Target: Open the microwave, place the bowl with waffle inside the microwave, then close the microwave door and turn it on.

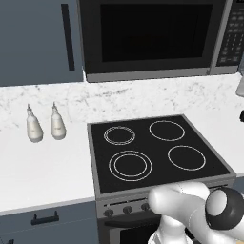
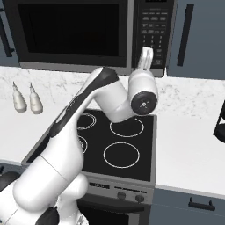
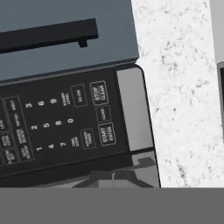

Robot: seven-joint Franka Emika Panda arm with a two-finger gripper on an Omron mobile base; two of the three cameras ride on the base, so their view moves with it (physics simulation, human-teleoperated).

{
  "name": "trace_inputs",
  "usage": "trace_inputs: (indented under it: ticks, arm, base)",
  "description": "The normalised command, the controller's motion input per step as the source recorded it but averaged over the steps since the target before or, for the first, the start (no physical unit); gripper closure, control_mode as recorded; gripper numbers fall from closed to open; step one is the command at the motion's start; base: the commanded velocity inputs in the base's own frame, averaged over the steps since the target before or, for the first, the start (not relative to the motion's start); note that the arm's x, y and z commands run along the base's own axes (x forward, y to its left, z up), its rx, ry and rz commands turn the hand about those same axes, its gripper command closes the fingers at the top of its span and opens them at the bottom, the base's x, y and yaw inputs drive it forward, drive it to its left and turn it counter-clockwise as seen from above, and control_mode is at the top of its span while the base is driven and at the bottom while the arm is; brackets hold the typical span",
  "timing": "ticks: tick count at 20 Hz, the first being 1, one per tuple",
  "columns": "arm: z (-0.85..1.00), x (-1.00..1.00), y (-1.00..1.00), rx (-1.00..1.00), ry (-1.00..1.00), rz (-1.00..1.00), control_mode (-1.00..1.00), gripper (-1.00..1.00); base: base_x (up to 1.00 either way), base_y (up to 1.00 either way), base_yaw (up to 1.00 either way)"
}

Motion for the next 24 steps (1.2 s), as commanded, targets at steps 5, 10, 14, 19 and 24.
trace_inputs:
  ticks: [5, 10, 14, 19, 24]
  arm:
    - [0.00, 0.28, 0.00, 0.10, 0.00, 0.02, -1.00, 1.00]
    - [0.00, 0.39, 0.00, 0.09, 0.00, 0.01, -1.00, 1.00]
    - [0.00, 0.43, 0.00, 0.08, 0.00, 0.00, -1.00, 1.00]
    - [0.00, 0.48, 0.00, 0.06, 0.00, 0.00, -1.00, 1.00]
    - [0.00, 0.44, -0.04, 0.06, 0.00, 0.00, -1.00, 1.00]
  base:
    - [0.00, 0.00, 0.00]
    - [0.00, 0.00, 0.00]
    - [0.00, 0.00, 0.00]
    - [0.00, 0.00, 0.00]
    - [0.00, 0.00, 0.00]
